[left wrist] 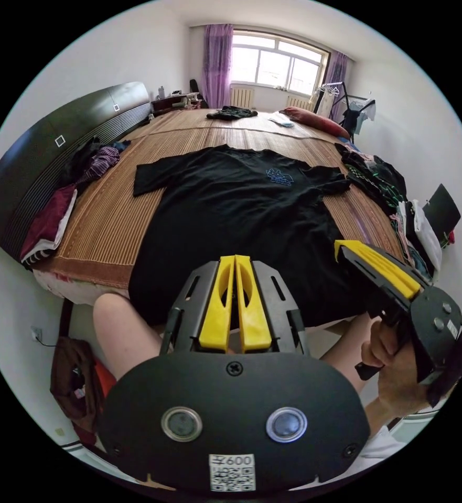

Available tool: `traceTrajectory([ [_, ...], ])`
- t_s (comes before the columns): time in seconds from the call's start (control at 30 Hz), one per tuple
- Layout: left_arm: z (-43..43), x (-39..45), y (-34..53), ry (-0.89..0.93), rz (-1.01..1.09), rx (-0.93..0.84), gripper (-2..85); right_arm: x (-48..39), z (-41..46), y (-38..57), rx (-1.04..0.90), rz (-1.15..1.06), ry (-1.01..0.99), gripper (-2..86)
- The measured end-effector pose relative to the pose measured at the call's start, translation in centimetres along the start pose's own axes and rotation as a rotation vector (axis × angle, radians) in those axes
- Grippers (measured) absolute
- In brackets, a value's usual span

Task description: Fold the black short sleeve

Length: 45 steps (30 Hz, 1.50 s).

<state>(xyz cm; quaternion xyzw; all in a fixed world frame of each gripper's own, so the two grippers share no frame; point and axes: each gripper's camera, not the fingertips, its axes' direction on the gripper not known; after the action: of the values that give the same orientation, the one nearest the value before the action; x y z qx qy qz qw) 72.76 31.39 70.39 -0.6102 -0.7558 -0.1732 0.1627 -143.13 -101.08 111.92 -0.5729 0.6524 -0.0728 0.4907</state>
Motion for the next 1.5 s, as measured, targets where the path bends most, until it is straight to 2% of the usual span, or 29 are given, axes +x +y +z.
traceTrajectory([
  [0.27,-0.9,-2.9,-0.4,-0.005,-0.048,0.072,0.3,-7.9,2.6,-1.0,-0.053,-0.136,-0.076,-0.8],
  [0.37,-1.2,-2.9,-0.9,-0.075,-0.047,0.114,0.3,-9.0,4.1,-1.2,-0.086,-0.156,-0.161,-0.8],
  [0.5,-1.5,-3.0,-1.4,-0.083,-0.035,0.146,0.2,-8.9,5.2,-1.5,-0.087,-0.137,-0.15,-0.8],
  [1.0,-3.4,1.5,-4.4,-0.081,0.029,0.104,1.5,-2.8,4.9,-2.5,-0.051,-0.08,-0.186,-0.8],
  [1.5,-7.4,8.9,-8.5,-0.049,0.161,0.057,1.4,8.4,4.7,-4.0,-0.036,0.043,-0.132,-0.8],
])
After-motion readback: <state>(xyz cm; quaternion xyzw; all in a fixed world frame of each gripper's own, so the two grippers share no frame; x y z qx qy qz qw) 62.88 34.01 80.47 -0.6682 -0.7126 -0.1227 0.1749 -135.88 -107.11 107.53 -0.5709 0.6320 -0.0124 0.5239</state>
